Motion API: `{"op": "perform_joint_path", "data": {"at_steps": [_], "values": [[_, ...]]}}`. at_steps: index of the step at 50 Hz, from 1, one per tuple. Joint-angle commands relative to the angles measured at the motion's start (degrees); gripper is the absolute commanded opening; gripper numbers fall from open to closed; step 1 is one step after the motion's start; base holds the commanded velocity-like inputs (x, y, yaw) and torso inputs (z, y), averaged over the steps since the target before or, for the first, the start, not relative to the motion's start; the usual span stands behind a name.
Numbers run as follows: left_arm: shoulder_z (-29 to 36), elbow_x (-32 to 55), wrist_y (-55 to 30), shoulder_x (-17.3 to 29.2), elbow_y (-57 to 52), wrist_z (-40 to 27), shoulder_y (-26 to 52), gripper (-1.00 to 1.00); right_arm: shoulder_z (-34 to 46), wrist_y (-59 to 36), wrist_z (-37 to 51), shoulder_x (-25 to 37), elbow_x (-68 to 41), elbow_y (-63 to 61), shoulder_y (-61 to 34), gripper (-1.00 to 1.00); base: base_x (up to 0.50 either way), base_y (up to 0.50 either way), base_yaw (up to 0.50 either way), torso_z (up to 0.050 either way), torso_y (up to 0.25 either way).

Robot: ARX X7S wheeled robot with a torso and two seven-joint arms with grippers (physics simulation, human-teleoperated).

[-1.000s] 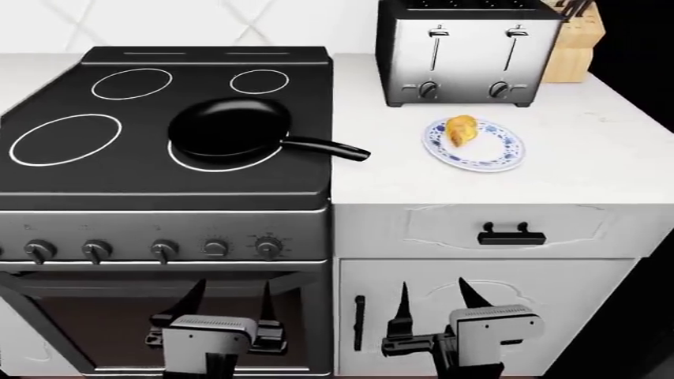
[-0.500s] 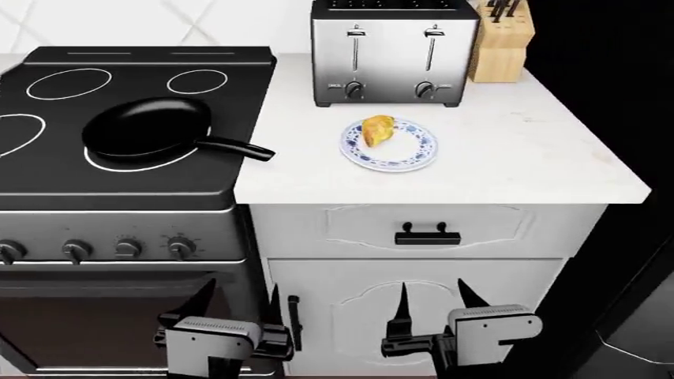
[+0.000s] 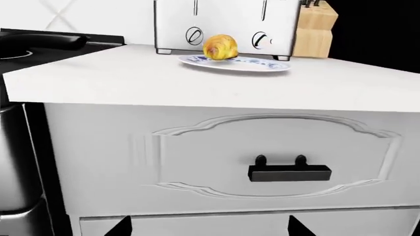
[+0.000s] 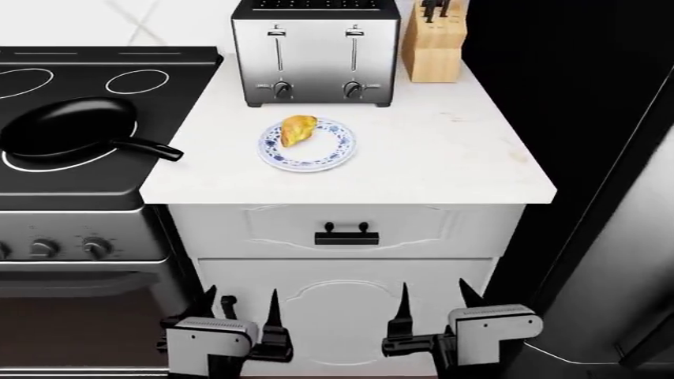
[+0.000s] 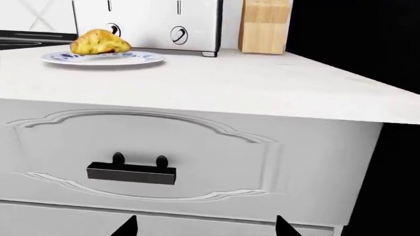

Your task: Pick the croissant and place it on the pan. Then turn on the stove to warm the croissant.

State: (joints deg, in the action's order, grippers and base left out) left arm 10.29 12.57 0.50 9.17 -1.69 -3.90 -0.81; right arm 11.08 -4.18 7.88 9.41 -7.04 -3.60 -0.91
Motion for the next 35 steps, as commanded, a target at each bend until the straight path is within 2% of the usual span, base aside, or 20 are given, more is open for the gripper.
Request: {"op": "perform_joint_path", "data": {"at_steps": [1, 6, 11, 16, 21, 27, 35], "values": [[1.00, -0.65, -2.25, 0.64, -0.03, -1.23, 0.33, 1.00, 0.11, 0.99, 0.41, 0.29, -0.56, -0.59, 0.07, 1.00, 0.00, 0.00, 0.00, 0.000, 0.000], [1.21, -0.61, -5.88, 1.15, -3.65, -2.55, 0.42, 1.00, 1.37, -3.25, 4.15, 0.89, 4.31, -5.32, 0.13, 1.00, 0.00, 0.00, 0.00, 0.000, 0.000], [0.95, 1.35, -16.70, 2.74, -12.61, -4.45, 1.21, 1.00, 0.06, -11.07, 5.00, 0.83, 1.85, -14.19, 0.75, 1.00, 0.00, 0.00, 0.00, 0.000, 0.000], [0.08, 4.02, -26.24, 5.29, -23.15, -5.58, 2.47, 1.00, -0.51, -12.75, 5.72, 1.24, 1.34, -21.21, 1.26, 1.00, 0.00, 0.00, 0.00, 0.000, 0.000], [-1.62, 7.44, -34.03, 7.10, -31.64, -6.65, 4.97, 1.00, -2.00, -20.42, 5.25, 2.77, -1.63, -31.35, -0.34, 1.00, 0.00, 0.00, 0.00, 0.000, 0.000], [-4.36, 13.84, -44.44, 7.96, -38.18, -7.75, 9.46, 1.00, -5.38, -41.49, 5.05, 4.01, -10.05, -40.63, -5.28, 1.00, 0.00, 0.00, 0.00, 0.000, 0.000], [-10.47, 24.84, -60.86, 8.16, -42.91, -11.00, 17.72, 1.00, -7.28, -49.83, 4.62, 5.89, -13.85, -44.84, -9.33, 1.00, 0.00, 0.00, 0.00, 0.000, 0.000]]}}
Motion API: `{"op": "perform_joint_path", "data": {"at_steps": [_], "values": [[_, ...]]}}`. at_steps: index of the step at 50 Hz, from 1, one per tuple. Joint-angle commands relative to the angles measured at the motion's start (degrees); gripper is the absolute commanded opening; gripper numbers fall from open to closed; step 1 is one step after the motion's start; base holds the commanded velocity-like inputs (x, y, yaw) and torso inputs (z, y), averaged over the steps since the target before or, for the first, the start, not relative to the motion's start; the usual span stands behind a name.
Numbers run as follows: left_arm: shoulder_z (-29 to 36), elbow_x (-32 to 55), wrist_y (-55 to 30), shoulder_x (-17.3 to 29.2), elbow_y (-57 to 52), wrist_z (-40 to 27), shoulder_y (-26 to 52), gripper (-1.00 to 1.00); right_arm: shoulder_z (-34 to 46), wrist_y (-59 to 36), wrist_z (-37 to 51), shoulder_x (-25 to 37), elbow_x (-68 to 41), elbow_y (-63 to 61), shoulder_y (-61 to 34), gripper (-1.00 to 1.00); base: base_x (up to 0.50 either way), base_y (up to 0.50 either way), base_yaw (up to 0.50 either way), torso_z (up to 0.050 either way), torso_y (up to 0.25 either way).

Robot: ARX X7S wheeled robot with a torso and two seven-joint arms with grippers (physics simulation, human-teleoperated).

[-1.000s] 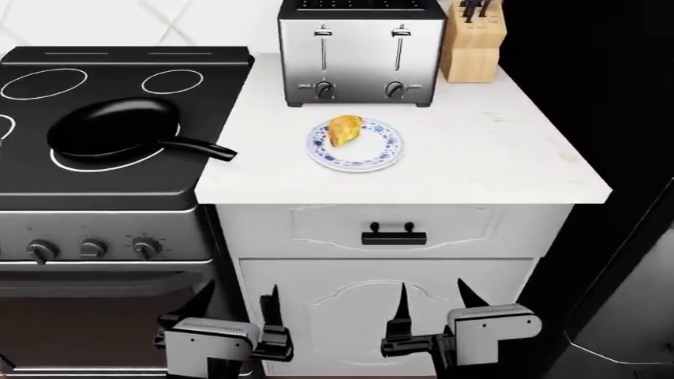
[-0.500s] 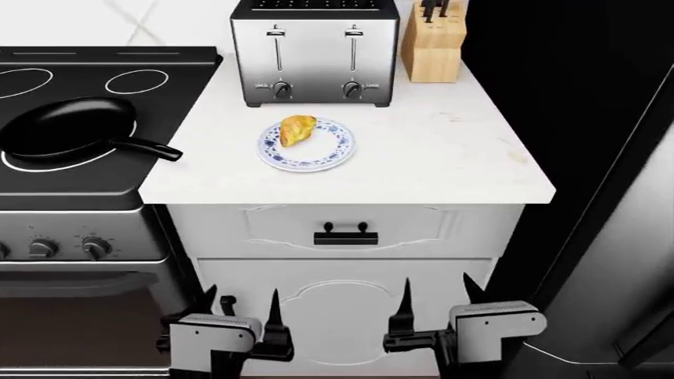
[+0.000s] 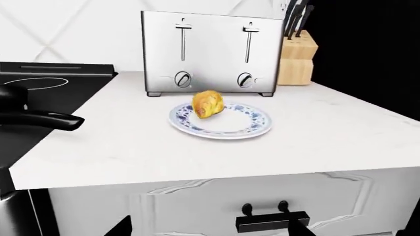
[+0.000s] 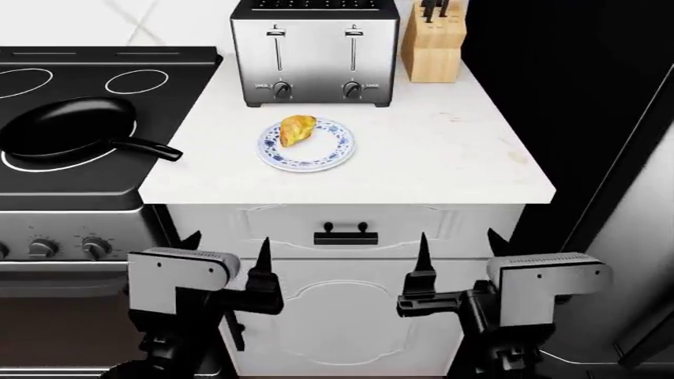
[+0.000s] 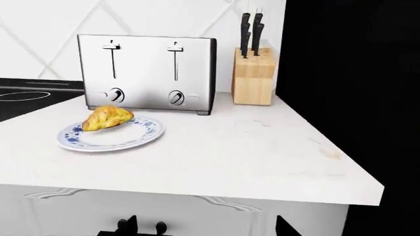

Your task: Pick the croissant and place it on the pan. Then turn on the stove to warm the croissant.

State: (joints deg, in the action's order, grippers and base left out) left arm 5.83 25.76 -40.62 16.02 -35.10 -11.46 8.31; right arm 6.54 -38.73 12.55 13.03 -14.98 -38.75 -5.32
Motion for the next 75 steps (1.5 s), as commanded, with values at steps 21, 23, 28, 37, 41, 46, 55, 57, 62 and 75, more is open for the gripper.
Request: {"op": "perform_joint_path", "data": {"at_steps": [21, 23, 28, 37, 41, 46, 55, 57, 62, 75], "values": [[-17.20, 31.64, -46.11, -3.04, -9.97, -12.25, 28.33, 1.00, -6.18, -26.40, 0.07, 3.45, -12.73, -18.05, -12.72, 1.00, 0.17, 0.00, 0.00, 0.000, 0.000], [-17.39, 32.45, -46.86, -3.22, -9.95, -13.05, 29.14, 1.00, -6.33, -26.62, 0.17, 3.52, -13.03, -18.24, -12.89, 1.00, 0.50, 0.00, 0.00, 0.000, 0.000], [-17.89, 35.29, -48.29, -3.61, -10.17, -15.76, 30.67, 1.00, -6.70, -27.27, 0.54, 3.48, -13.95, -18.69, -13.30, 1.00, 0.50, 0.00, 0.00, 0.000, 0.000], [-16.35, 38.99, -47.44, -3.37, -9.49, -19.96, 31.50, 1.00, -7.63, -26.92, 1.10, 4.01, -15.50, -19.46, -12.55, 1.00, 0.50, -0.10, 0.00, 0.000, 0.000], [-15.30, 39.21, -46.53, -3.11, -9.22, -20.59, 31.55, 1.00, -7.90, -25.93, 1.25, 4.42, -15.83, -19.26, -11.91, 1.00, 0.50, -0.11, 0.00, 0.000, 0.000], [-13.93, 38.61, -45.10, -2.39, -8.97, -20.79, 31.47, 1.00, -7.80, -24.05, 1.12, 4.95, -15.64, -18.50, -10.69, 1.00, 0.50, -0.11, 0.00, 0.000, 0.000], [-12.42, 37.83, -43.25, -1.34, -8.65, -21.07, 31.27, 1.00, -6.28, -21.32, 1.38, 6.25, -14.32, -17.44, -9.55, 1.00, 0.50, 0.03, 0.00, 0.000, 0.002], [-11.88, 37.32, -42.47, -0.93, -8.43, -20.85, 31.14, 1.00, -5.69, -20.86, 1.79, 6.49, -13.80, -17.19, -9.41, 1.00, 0.50, 0.05, 0.00, 0.000, 0.000], [-11.21, 36.99, -41.45, -0.33, -7.85, -20.76, 31.39, 1.00, -4.24, -20.36, 2.61, 7.17, -12.85, -17.52, -9.06, 1.00, 0.22, 0.02, 0.00, 0.000, 0.002], [-9.46, 35.76, -39.31, 1.40, -4.24, -19.37, 31.01, 1.00, -4.26, -20.96, 3.28, 7.16, -14.28, -17.90, -9.63, 1.00, 0.00, 0.00, 0.00, 0.000, 0.000]]}}
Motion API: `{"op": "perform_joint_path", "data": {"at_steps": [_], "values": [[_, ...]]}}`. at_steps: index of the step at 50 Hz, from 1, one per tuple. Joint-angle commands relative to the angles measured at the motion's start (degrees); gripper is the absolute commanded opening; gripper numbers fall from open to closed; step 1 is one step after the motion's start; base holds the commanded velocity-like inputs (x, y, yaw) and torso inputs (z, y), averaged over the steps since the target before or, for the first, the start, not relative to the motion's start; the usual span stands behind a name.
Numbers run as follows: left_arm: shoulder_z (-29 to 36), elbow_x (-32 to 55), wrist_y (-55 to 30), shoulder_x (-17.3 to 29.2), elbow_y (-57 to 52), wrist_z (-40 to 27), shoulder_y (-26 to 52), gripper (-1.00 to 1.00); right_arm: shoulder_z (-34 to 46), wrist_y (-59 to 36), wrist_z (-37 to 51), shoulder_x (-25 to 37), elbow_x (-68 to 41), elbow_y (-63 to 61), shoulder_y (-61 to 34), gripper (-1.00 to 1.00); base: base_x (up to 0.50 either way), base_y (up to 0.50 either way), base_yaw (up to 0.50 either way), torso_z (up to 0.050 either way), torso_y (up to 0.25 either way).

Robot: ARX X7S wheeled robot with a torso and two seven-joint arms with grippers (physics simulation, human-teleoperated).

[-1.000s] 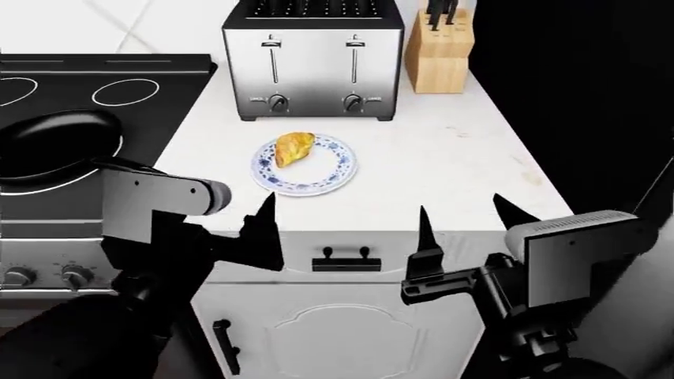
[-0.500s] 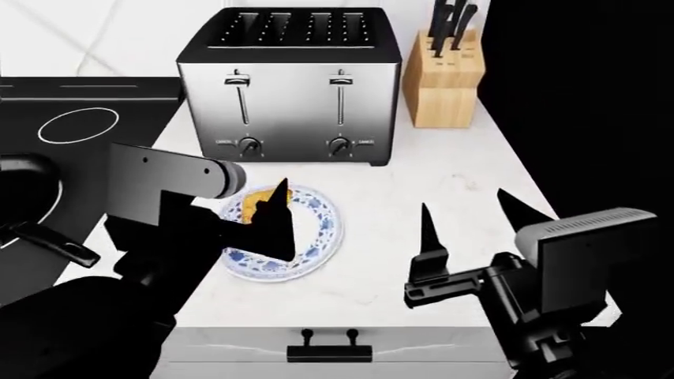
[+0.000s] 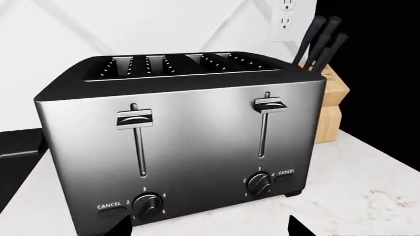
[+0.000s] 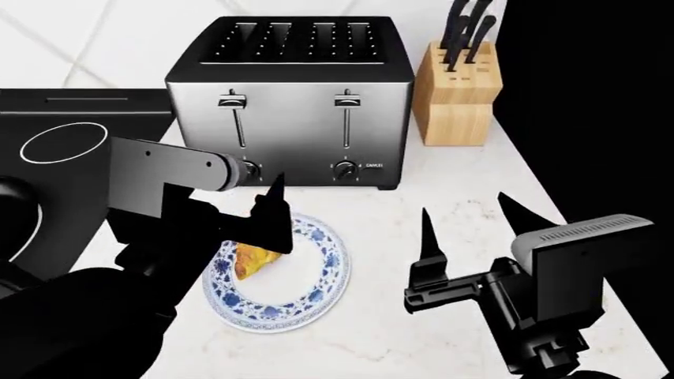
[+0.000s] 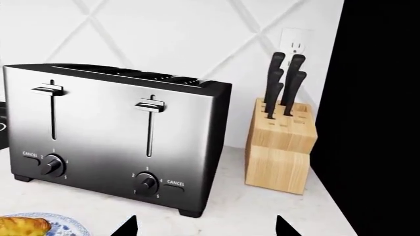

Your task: Pick the croissant and place it on the pan. Then turn on the stove to warm the croissant.

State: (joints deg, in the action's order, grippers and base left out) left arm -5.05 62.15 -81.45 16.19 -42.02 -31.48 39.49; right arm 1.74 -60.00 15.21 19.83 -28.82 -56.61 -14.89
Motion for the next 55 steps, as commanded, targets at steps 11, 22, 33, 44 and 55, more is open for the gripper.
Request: {"op": "perform_joint_path", "data": {"at_steps": [11, 22, 33, 44, 55], "values": [[1.75, 1.88, -1.29, 0.65, 10.31, -0.06, 0.41, 1.00, 0.46, 1.63, 1.35, 1.16, -1.88, 0.69, 0.17, 1.00, 0.00, 0.00, 0.00, 0.000, 0.000], [0.08, 6.54, -4.34, 0.10, 13.68, -2.79, 0.72, 1.00, 1.05, 2.64, 2.47, 2.03, -3.00, 1.17, 0.39, 1.00, 0.00, 0.00, 0.00, 0.000, 0.000], [0.43, 8.72, -4.29, 0.65, 15.21, -4.11, 0.20, 1.00, 1.37, 3.10, 3.50, 2.61, -4.26, 1.71, 0.42, 1.00, 0.00, 0.00, 0.00, 0.000, 0.000], [0.88, 10.18, -3.32, 1.59, 16.32, -4.71, -0.32, 1.00, 2.22, 3.36, 4.82, 3.28, -5.45, 1.99, 0.06, 1.00, 0.00, 0.00, 0.00, 0.000, 0.000], [1.84, 10.86, -2.76, 2.44, 17.57, -5.29, -0.60, 1.00, 2.85, 4.01, 5.92, 3.93, -6.39, 2.27, -0.23, 1.00, 0.00, 0.00, 0.00, 0.000, 0.000]]}}
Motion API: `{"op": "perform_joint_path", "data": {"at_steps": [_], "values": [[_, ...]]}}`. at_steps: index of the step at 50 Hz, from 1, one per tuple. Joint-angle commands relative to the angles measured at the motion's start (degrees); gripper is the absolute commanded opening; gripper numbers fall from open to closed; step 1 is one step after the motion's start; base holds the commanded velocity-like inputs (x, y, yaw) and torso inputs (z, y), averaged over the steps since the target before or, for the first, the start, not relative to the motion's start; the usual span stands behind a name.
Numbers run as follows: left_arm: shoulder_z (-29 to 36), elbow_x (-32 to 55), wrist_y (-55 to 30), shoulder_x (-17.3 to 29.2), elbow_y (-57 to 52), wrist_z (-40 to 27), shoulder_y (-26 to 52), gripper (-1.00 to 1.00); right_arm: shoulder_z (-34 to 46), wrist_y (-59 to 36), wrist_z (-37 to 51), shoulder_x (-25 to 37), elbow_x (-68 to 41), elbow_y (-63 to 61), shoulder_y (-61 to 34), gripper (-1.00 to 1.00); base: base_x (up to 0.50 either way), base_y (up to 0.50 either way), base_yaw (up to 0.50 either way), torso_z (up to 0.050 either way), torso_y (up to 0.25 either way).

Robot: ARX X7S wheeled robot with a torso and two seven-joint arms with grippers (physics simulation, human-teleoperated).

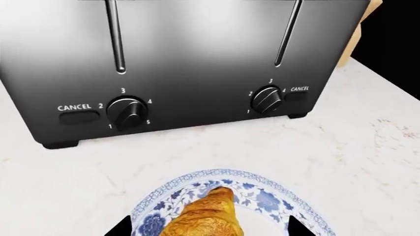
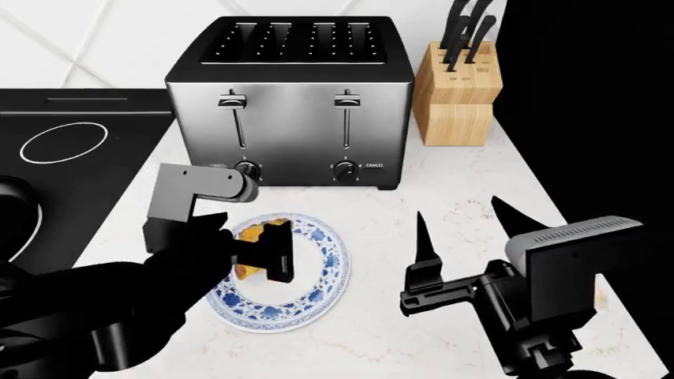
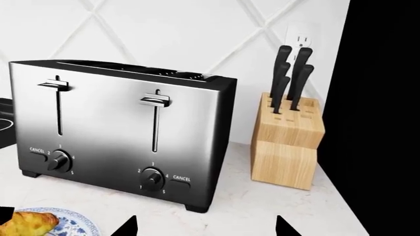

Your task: Pick the croissant and place it on the pan. Then turn on the stove to warm the croissant.

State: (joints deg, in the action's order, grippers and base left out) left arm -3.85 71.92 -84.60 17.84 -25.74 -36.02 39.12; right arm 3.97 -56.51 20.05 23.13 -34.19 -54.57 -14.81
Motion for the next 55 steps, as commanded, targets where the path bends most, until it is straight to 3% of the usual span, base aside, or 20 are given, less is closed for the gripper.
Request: {"op": "perform_joint_path", "data": {"at_steps": [1, 24, 55], "values": [[0.60, 1.35, 0.31, 0.85, 1.39, -0.96, -0.14, 1.00, 0.66, 0.53, 1.19, 0.71, -1.17, 0.16, -0.38, 1.00, 0.00, 0.00, 0.00, 0.000, 0.000], [1.39, 18.86, -2.42, 2.72, 6.07, -16.27, 4.88, 1.00, 1.06, 0.89, 1.80, 1.44, -2.83, 0.04, -1.33, 1.00, 0.00, 0.00, 0.00, 0.000, 0.000], [6.84, 13.97, 2.53, 5.53, 7.50, -11.60, 4.40, 1.00, 2.66, 3.47, 2.92, 2.69, -3.54, 1.99, -1.42, 1.00, 0.00, 0.00, 0.00, 0.000, 0.000]]}}
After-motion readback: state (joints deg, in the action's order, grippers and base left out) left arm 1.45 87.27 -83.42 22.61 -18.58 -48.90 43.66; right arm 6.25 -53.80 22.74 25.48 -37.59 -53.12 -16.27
